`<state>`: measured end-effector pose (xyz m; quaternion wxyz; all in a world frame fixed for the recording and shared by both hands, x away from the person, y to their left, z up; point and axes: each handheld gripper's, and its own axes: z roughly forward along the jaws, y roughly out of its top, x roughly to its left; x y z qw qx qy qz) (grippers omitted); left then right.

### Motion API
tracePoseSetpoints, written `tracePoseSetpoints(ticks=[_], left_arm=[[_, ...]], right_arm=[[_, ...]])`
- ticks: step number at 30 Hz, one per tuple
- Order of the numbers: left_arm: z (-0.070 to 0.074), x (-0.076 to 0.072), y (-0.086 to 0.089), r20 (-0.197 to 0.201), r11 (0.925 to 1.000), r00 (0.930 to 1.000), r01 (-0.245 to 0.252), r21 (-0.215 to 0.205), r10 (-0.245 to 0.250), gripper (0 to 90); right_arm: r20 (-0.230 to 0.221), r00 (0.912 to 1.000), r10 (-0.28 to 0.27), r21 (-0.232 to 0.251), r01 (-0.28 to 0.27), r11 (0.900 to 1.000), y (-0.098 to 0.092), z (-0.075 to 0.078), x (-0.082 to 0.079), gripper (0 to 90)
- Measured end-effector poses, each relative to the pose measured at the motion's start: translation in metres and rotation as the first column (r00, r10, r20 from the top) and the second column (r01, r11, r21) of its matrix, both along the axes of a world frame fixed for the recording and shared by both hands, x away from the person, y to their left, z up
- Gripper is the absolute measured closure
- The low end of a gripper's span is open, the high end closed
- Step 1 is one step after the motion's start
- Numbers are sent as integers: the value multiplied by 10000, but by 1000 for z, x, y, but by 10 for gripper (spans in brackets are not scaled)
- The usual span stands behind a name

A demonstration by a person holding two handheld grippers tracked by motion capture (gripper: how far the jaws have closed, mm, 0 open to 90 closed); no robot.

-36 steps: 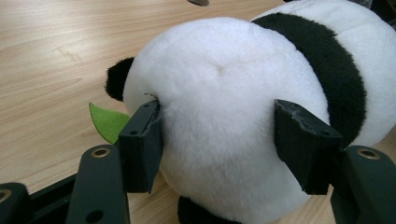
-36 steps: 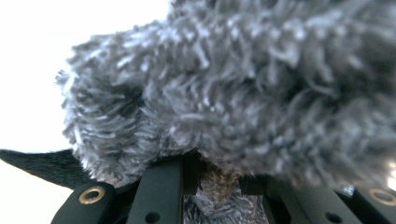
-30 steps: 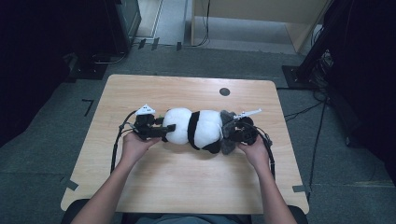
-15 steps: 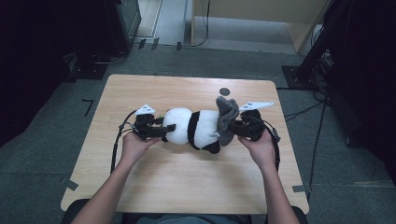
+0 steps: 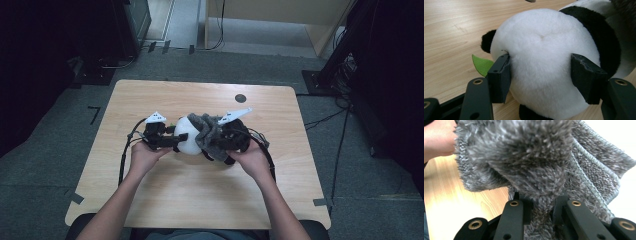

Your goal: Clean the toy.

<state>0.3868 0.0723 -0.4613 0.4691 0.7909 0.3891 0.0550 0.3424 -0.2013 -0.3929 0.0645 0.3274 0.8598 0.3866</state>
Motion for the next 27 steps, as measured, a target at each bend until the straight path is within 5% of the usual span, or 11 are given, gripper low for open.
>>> tracePoseSetpoints(ticks=[8,17,21,23,27], left_arm=[[0,0,-1,-7,10000,10000,-40,-12,40,363],[1,-1,-1,-46,10000,10000,-73,-20,73,367],[0,0,-1,-57,10000,9999,-95,-3,95,371],[0,0,-1,-47,10000,10000,-74,52,75,373],[-1,0,-1,-67,9999,9999,-125,38,125,375]], right_arm=[[-7,10000,74,-191,-74,9998,15,-11,7,698],[1236,9920,264,-414,-214,9989,38,-17,7,569],[1657,9857,302,-756,-178,9970,47,-22,6,667],[1656,9857,304,-806,-172,9966,49,-24,5,750],[1386,9870,810,-1062,-666,9921,52,-28,1,780]])
